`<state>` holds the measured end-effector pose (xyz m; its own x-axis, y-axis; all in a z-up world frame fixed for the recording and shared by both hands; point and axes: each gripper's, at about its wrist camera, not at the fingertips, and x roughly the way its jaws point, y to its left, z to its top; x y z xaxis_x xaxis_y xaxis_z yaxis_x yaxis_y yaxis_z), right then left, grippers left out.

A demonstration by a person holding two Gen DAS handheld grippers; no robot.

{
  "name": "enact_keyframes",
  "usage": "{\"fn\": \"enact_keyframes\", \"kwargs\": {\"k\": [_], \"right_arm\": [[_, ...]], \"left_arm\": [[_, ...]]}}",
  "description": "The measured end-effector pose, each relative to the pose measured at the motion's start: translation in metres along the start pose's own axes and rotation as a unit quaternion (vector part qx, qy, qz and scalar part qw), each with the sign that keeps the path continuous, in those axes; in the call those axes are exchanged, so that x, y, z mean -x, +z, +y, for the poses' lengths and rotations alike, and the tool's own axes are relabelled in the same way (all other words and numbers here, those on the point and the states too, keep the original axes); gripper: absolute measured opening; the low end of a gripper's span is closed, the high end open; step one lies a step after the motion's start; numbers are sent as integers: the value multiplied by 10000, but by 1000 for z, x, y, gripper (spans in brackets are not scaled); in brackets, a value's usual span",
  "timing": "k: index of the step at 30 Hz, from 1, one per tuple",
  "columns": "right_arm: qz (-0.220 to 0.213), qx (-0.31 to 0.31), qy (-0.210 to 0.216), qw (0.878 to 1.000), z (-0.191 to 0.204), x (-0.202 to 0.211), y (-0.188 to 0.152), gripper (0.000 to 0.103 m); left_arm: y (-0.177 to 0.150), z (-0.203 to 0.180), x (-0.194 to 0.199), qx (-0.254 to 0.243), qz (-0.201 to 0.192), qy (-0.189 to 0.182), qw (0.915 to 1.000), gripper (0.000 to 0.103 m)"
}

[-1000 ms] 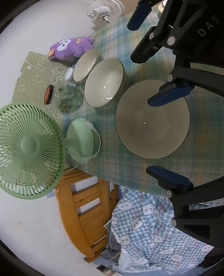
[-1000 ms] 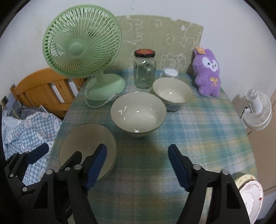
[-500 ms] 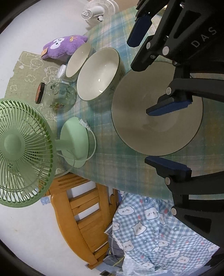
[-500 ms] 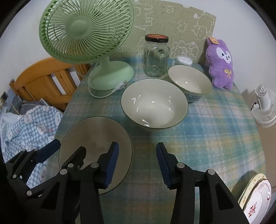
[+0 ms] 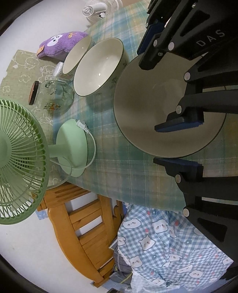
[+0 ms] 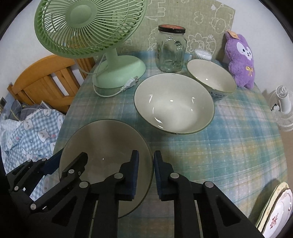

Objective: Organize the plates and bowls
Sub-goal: 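Close both grippers on the rim of the grey-green plate, then lift the grey-green plate with both grippers and carry it toward the plate stack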

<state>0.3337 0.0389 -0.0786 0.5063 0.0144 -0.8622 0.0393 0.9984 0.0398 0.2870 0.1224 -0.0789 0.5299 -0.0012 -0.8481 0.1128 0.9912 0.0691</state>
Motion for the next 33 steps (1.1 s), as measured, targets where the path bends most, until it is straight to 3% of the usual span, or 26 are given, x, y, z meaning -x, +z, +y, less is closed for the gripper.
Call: {"fn": "enact_keyframes", "kwargs": {"k": [8, 19, 33], "right_arm": [[73, -105, -52, 9999, -2, -7, 1, 15], [183, -134, -130, 9997, -4, -2, -1, 14], [64, -217, -194, 9996, -36, 30, -14, 14]], "left_arm": [[1, 5, -5, -20, 69, 6, 10000, 16], [0, 1, -2, -52, 246, -8, 9997, 14], [-6, -31, 25, -119, 139, -85, 9998, 14]]}}
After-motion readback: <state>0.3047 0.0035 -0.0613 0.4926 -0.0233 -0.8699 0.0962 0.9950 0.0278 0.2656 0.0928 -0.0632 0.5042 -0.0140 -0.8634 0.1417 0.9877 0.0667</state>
